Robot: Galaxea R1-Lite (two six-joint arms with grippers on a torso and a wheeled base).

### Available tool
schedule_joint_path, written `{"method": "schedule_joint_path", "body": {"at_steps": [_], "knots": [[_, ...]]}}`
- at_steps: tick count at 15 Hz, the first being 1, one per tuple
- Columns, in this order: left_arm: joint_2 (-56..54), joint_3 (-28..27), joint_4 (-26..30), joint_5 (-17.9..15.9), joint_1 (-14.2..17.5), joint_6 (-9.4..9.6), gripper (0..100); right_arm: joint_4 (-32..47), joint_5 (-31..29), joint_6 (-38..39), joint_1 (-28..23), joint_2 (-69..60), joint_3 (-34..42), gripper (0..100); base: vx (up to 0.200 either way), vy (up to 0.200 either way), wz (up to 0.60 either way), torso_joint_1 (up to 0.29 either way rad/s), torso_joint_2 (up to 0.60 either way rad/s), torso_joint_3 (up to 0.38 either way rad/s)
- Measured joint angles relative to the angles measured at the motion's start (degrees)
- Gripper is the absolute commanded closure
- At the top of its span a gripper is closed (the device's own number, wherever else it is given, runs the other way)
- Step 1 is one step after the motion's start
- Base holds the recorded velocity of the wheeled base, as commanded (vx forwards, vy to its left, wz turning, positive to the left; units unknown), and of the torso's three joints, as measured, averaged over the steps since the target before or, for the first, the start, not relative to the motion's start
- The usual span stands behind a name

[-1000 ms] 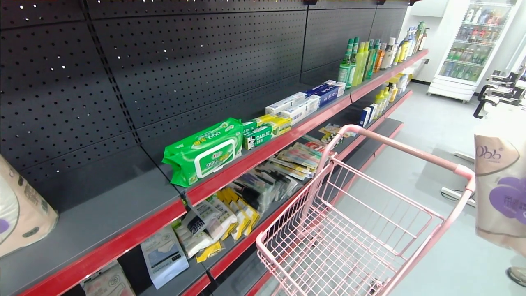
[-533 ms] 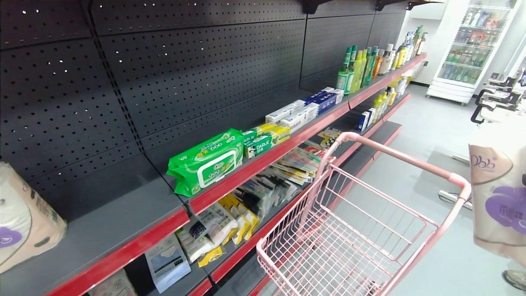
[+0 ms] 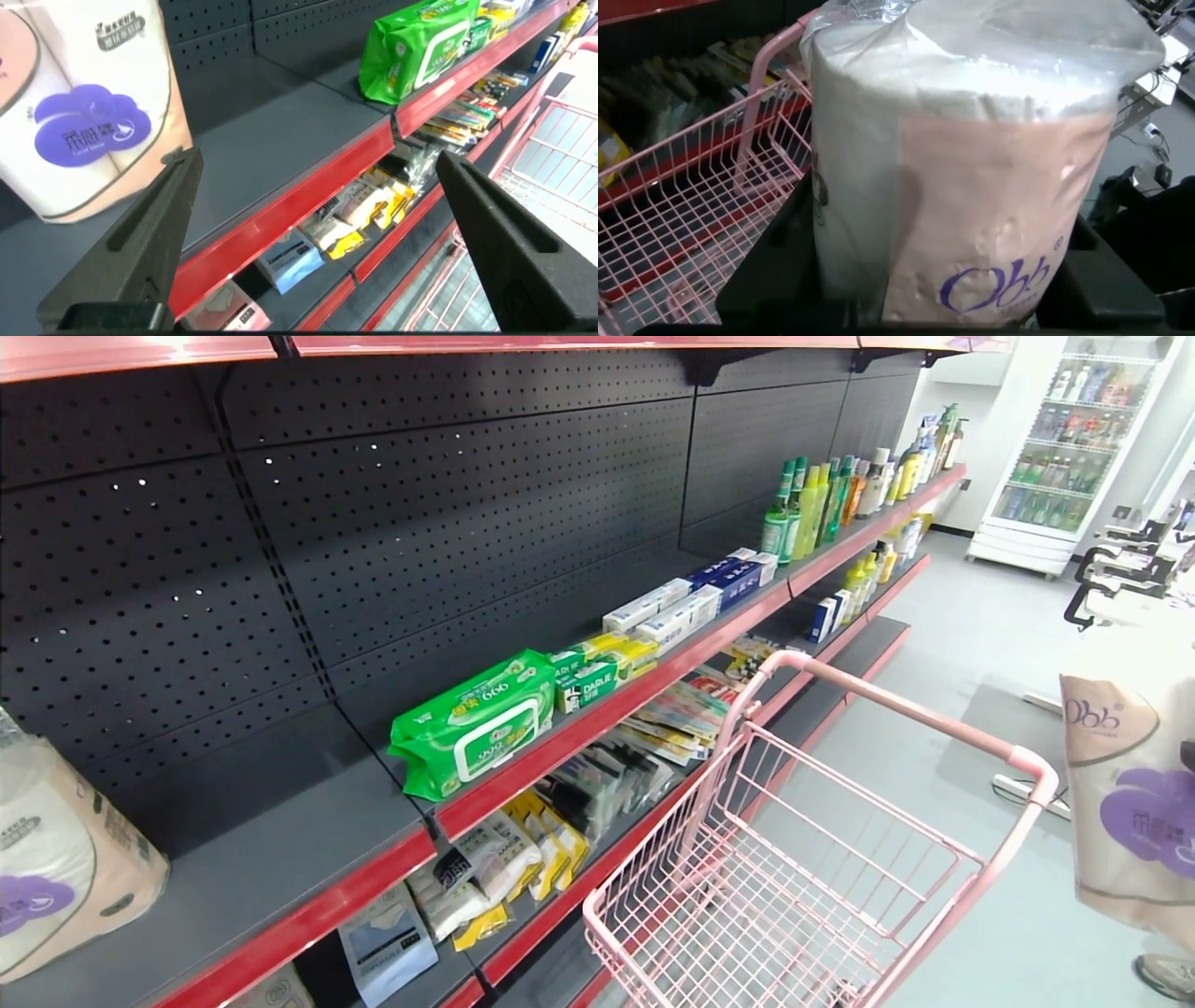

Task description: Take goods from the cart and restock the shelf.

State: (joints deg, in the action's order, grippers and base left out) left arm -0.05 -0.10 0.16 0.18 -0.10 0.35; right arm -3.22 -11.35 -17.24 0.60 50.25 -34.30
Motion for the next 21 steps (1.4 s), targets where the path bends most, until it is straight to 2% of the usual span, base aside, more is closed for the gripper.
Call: {"method": "schedule_joint_path", "body": {"at_steps": [13, 21], "knots": [[0.0, 0.05, 0.0, 0.0, 0.0, -0.02, 0, -0.01, -0.15, -0.09, -0.07, 0.62, 0.79, 100, 0.0, 0.0, 0.0, 0.083, -0.17, -0.092], [0.0, 0.05, -0.05, 0.02, -0.01, 0.0, 0, -0.15, -0.22, -0.5, -0.33, 0.74, 1.43, 100, 0.0, 0.0, 0.6, 0.004, 0.0, -0.002]]}}
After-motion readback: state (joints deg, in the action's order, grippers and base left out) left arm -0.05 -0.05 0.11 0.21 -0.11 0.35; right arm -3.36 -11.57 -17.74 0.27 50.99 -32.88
